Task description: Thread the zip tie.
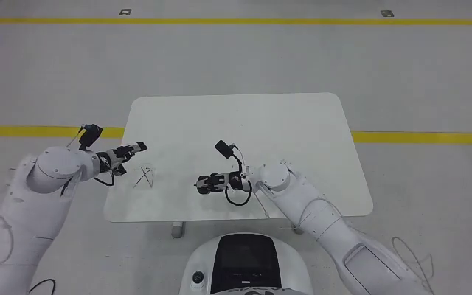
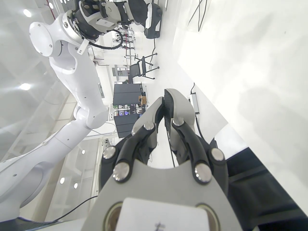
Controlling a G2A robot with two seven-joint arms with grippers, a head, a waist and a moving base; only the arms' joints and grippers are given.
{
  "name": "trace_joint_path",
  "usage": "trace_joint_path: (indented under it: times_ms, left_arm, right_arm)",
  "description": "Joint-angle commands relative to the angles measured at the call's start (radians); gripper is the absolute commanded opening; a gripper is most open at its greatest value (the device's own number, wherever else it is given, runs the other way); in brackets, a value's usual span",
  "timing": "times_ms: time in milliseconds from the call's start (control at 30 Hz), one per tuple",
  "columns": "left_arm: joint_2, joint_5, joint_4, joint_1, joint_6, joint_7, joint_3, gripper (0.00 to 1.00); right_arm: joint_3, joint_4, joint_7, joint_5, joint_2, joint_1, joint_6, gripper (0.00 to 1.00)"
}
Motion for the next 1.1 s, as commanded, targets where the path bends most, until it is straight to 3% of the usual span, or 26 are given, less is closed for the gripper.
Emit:
trace_joint_path:
  times_ms: [0, 67, 133, 267, 367, 600, 700, 800, 1067]
  left_arm:
    - [0.0, 0.0, 0.0, 0.0, 0.0, 0.0, 0.0, 1.0]
    - [0.0, 0.011, 0.0, 0.002, 0.0, 0.01, 0.005, 1.0]
    - [0.0, 0.087, 0.019, -0.001, 0.0, 0.039, 0.027, 1.0]
    - [-0.011, 0.248, 0.095, -0.069, 0.0, -0.047, 0.1, 1.0]
    - [-0.033, 0.289, 0.16, -0.126, 0.0, -0.091, 0.13, 1.0]
    - [-0.033, 0.291, 0.16, -0.124, -0.001, -0.086, 0.132, 1.0]
    - [-0.037, 0.331, 0.161, -0.121, 0.0, -0.069, 0.161, 1.0]
    - [-0.046, 0.379, 0.147, -0.13, 0.0, -0.1, 0.194, 1.0]
    - [-0.046, 0.387, 0.145, -0.131, 0.0, -0.103, 0.197, 1.0]
  right_arm:
    - [0.0, 0.0, 0.0, 0.0, 0.0, 0.0, 0.0, 0.0]
    - [0.0, 0.0, 0.0, 0.0, 0.0, 0.0, 0.0, 0.0]
    - [0.0, 0.0, 0.0, 0.0, 0.0, 0.0, 0.0, 0.0]
    - [0.0, 0.0, 0.0, 0.0, 0.0, 0.0, 0.0, 0.0]
    - [0.0, 0.0, 0.0, 0.0, 0.0, 0.0, 0.0, 0.0]
    - [0.0, 0.0, 0.0, 0.0, 0.0, 0.0, 0.0, 0.0]
    - [0.0, 0.0, 0.0, 0.0, 0.0, 0.0, 0.0, 0.0]
    - [0.0, 0.0, 0.0, 0.0, 0.0, 0.0, 0.0, 0.0]
    - [0.0, 0.0, 0.0, 0.0, 0.0, 0.0, 0.0, 0.0]
